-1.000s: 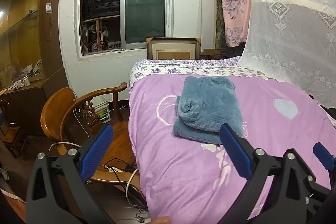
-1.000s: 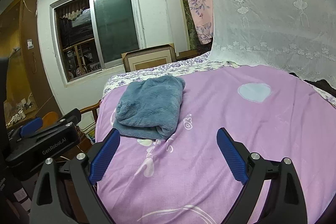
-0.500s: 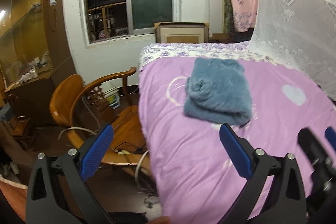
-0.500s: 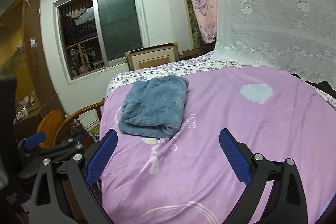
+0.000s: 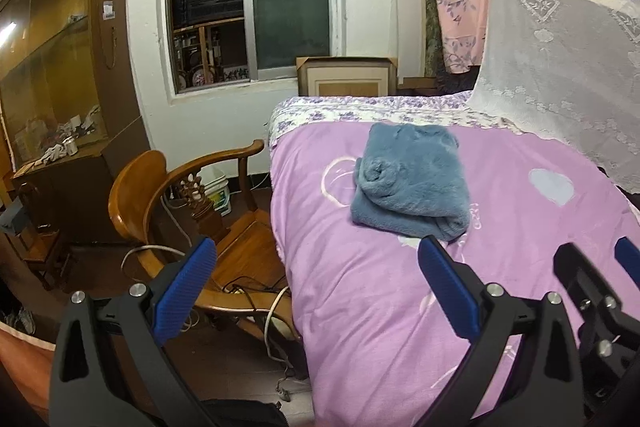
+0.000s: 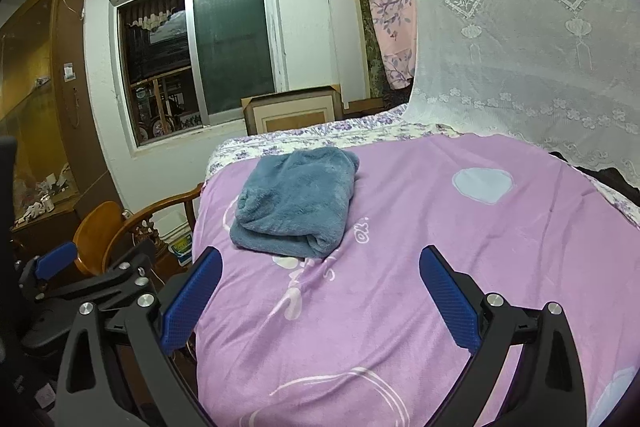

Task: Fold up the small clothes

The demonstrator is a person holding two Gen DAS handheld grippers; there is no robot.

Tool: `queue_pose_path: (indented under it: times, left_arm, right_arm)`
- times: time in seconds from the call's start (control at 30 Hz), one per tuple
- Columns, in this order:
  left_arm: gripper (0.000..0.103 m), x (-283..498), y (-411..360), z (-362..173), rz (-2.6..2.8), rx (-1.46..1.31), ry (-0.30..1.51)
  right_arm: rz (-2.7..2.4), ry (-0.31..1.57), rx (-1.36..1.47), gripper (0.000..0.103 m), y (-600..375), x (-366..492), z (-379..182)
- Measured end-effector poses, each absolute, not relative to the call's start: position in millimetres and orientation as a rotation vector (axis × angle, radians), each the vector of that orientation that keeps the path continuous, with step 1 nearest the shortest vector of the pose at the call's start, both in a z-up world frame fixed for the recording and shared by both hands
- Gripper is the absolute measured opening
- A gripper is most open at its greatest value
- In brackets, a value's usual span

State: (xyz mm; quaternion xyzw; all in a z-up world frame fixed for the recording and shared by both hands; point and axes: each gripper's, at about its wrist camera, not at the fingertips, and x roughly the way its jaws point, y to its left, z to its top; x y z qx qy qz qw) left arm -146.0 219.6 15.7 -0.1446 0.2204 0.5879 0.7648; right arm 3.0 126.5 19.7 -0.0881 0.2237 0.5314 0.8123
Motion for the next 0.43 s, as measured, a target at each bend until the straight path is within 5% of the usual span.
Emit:
queue_pose_path:
  times: [0.43]
  left_arm:
    - [0.099,-142.4,226.4,20.0,1.277,-0.294,0.494]
  right_arm:
    - [1.142,0.488,-0.193,0.1,128.0,0.9,16.7]
